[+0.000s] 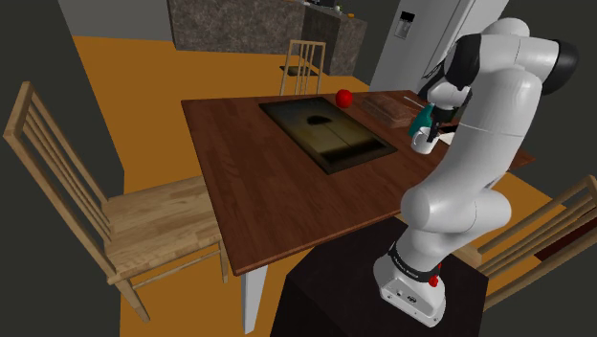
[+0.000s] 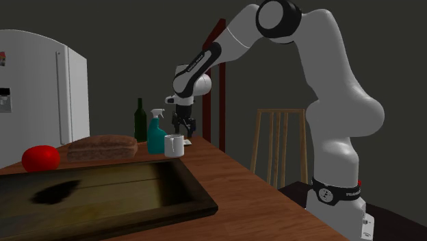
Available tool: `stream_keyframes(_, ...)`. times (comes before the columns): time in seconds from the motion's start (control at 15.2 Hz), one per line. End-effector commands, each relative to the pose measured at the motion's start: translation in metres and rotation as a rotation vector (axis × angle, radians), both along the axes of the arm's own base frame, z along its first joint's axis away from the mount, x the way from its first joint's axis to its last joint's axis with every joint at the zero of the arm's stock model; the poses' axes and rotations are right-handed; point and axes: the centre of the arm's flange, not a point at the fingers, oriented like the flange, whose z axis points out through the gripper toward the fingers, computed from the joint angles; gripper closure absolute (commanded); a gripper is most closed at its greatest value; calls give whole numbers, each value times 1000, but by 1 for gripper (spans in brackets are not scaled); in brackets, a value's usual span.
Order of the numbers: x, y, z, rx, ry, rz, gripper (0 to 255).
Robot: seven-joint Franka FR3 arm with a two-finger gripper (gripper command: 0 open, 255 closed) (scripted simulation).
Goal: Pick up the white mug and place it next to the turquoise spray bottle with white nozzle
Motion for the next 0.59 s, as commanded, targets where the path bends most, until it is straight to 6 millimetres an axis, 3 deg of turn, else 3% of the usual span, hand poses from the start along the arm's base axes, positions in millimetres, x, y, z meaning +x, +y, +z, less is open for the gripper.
stream_keyframes(0.0, 2, 5, 22, 1, 1, -1, 0)
stream_keyframes(0.53, 2, 5, 22, 1, 1, -1, 0)
